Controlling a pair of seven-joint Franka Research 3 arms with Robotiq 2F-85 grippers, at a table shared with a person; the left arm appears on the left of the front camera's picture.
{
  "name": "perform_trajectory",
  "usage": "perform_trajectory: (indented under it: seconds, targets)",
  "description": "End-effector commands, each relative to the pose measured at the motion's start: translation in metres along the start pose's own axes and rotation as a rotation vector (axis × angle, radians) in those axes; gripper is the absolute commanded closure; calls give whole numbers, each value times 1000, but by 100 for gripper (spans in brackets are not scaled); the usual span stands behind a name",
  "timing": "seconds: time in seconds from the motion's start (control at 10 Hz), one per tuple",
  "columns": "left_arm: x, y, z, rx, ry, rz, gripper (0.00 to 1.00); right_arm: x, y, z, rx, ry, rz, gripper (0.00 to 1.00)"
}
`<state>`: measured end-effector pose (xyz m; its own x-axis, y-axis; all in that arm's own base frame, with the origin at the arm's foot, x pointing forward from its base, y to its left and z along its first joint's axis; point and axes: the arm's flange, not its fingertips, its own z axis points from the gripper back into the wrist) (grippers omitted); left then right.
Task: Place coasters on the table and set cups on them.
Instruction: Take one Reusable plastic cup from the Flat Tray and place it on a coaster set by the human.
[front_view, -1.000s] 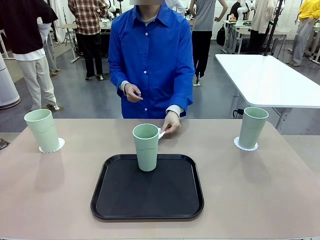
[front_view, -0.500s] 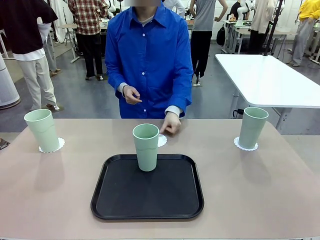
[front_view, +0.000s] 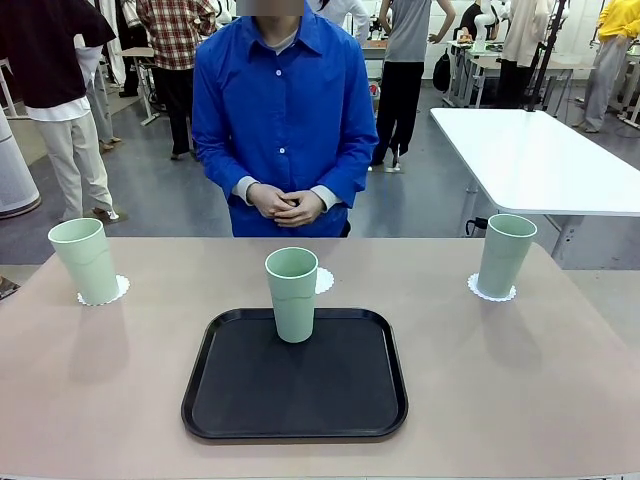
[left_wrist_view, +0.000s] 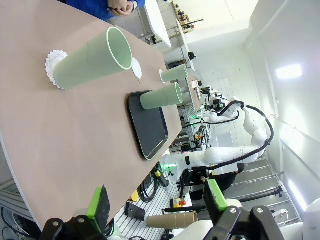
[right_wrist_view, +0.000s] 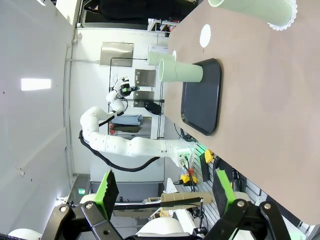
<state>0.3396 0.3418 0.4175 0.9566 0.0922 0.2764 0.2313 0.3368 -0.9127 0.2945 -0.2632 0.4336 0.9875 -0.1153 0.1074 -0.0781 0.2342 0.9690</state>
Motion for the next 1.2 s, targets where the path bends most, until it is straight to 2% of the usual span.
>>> perform_trajectory:
  seconds: [0.0, 1.1]
  targets:
    - [-2, -2, 1, -4, 4, -6, 0, -1, 0, 0, 3, -2, -1, 0]
    - [-2, -2, 1, -4, 4, -6, 0, -1, 0, 0, 3, -2, -1, 0]
